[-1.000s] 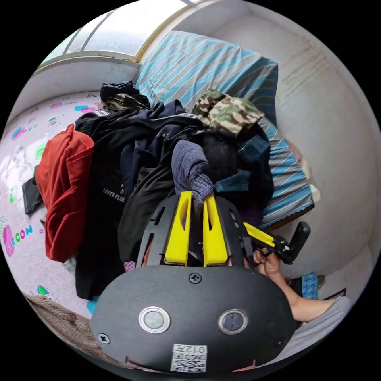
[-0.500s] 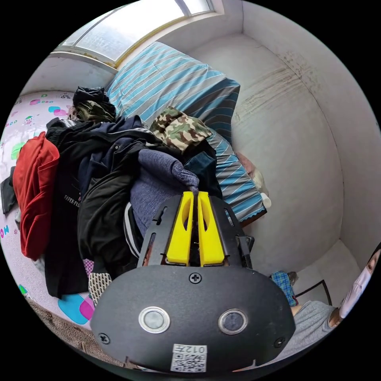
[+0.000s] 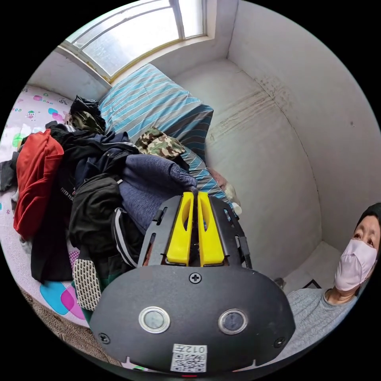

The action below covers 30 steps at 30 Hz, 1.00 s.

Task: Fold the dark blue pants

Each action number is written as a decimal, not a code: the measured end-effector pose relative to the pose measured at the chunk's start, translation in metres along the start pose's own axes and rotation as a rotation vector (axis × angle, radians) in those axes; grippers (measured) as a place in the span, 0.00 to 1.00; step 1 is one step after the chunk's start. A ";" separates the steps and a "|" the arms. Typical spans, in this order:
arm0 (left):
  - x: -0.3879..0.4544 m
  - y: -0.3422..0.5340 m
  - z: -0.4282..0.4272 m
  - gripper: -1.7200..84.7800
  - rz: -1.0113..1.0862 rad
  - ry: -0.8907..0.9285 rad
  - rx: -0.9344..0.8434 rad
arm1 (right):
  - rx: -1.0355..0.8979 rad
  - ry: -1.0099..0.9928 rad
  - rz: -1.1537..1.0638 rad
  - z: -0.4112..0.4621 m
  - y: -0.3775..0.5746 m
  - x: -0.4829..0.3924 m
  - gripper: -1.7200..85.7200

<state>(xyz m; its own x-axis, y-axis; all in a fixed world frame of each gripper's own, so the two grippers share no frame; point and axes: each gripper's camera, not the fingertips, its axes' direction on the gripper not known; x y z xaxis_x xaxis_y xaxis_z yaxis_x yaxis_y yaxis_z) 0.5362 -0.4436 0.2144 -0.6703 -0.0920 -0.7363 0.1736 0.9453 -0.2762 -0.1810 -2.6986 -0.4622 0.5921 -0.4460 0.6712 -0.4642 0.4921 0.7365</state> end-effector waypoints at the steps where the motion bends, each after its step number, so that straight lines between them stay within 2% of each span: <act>1: 0.012 0.003 -0.004 0.03 0.016 0.003 0.007 | 0.012 -0.021 -0.006 -0.004 0.012 -0.008 0.02; 6: 0.059 0.016 -0.027 0.03 0.054 0.054 0.068 | 0.028 -0.120 -0.130 0.001 0.055 -0.052 0.01; 7: 0.074 0.016 -0.034 0.03 0.071 0.056 0.086 | 0.036 -0.248 -0.195 0.006 0.061 -0.067 0.01; 8: 0.090 0.014 -0.040 0.04 0.095 0.036 0.087 | 0.017 -0.224 -0.187 0.013 0.062 -0.074 0.01; 10: 0.114 0.012 -0.045 0.04 0.123 -0.014 0.077 | -0.088 -0.023 -0.301 0.049 0.073 -0.108 0.01; 12: 0.133 0.014 -0.049 0.04 0.137 -0.077 0.071 | -0.149 -0.010 -0.342 0.069 0.093 -0.116 0.01; 13: 0.141 0.017 -0.053 0.04 0.136 -0.073 0.072 | -0.098 -0.190 -0.409 0.064 0.113 -0.128 0.01; 14: 0.149 0.022 -0.055 0.04 0.145 -0.067 0.065 | -0.070 -0.290 -0.421 0.061 0.120 -0.134 0.01; 15: 0.153 0.024 -0.055 0.04 0.142 -0.067 0.060 | -0.076 -0.257 -0.487 0.064 0.131 -0.160 0.01; 16: 0.162 0.030 -0.055 0.04 0.141 -0.089 0.048 | -0.059 -0.074 -0.624 0.070 0.149 -0.191 0.01; 18: 0.173 0.035 -0.059 0.04 0.135 -0.129 0.062 | -0.055 0.096 -0.729 0.082 0.176 -0.210 0.01; 20: 0.176 0.043 -0.068 0.04 0.127 -0.150 0.080 | -0.168 0.153 -0.818 0.095 0.213 -0.203 0.01; 23: 0.161 0.056 -0.076 0.04 0.033 -0.125 0.088 | -0.371 0.409 -0.961 0.113 0.330 -0.130 0.05; 25: 0.157 0.065 -0.081 0.04 0.001 -0.120 0.100 | -0.475 0.622 -1.045 0.120 0.454 -0.042 0.11; 28: 0.165 0.075 -0.081 0.04 -0.006 -0.130 0.095 | -0.591 0.745 -1.140 0.134 0.600 0.060 0.16; 30: 0.174 0.080 -0.077 0.04 0.002 -0.134 0.086 | -0.614 0.798 -1.155 0.149 0.661 0.112 0.18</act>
<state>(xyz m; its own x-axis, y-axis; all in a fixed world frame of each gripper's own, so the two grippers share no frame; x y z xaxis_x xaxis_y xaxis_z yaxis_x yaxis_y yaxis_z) 0.3778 -0.3597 0.1122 -0.5684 -0.1366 -0.8113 0.2400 0.9157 -0.3223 -0.5196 -2.5350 0.1121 0.7083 -0.3833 -0.5928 0.7009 0.4821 0.5257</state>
